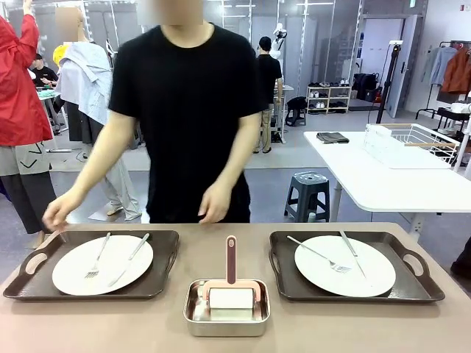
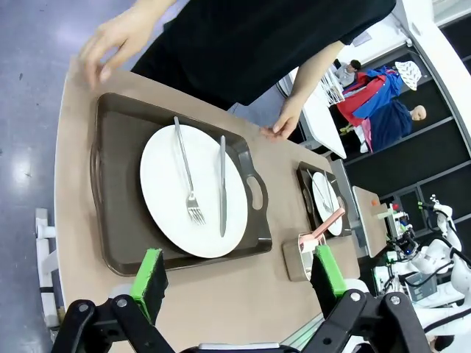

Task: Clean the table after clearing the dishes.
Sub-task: When the left (or right) Handle tray is removed, use the left hand (or right hand) to clean the left (or right) side of the table with the Lint Roller.

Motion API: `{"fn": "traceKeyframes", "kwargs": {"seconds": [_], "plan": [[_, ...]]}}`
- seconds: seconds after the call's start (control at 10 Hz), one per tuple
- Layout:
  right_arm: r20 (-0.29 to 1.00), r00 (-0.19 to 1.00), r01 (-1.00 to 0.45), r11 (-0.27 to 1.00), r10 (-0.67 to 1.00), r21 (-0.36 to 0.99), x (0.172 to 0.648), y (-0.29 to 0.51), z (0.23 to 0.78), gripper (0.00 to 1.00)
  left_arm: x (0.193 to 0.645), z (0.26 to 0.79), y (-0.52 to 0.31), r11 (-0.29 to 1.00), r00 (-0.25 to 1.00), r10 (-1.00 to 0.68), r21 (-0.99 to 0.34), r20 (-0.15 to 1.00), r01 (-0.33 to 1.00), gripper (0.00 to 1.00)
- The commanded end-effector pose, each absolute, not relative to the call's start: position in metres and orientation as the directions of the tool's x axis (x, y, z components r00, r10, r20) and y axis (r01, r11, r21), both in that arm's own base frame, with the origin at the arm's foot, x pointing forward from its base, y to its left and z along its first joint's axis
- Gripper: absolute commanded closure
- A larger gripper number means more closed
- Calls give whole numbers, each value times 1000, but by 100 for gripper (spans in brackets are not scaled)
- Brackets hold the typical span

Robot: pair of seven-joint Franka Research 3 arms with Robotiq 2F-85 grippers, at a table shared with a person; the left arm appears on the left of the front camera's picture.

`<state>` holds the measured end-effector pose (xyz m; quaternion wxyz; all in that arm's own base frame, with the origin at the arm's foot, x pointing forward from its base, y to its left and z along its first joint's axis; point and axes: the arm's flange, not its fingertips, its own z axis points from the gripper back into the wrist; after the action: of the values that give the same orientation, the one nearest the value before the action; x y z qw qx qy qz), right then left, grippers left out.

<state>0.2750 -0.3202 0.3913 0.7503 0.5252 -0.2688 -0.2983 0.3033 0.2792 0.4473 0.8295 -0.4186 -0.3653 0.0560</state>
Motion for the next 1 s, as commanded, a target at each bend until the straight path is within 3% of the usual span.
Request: {"fn": "traceKeyframes", "kwargs": {"seconds": [0.0,0.9], "plan": [[90,682,161,269,-726,950,272,-319,395,0,301,447,281,636,722,396,-737,567,230,0],[90,682,161,269,-726,950,272,-319,395,0,301,447,281,636,722,396,-737,567,230,0]]}}
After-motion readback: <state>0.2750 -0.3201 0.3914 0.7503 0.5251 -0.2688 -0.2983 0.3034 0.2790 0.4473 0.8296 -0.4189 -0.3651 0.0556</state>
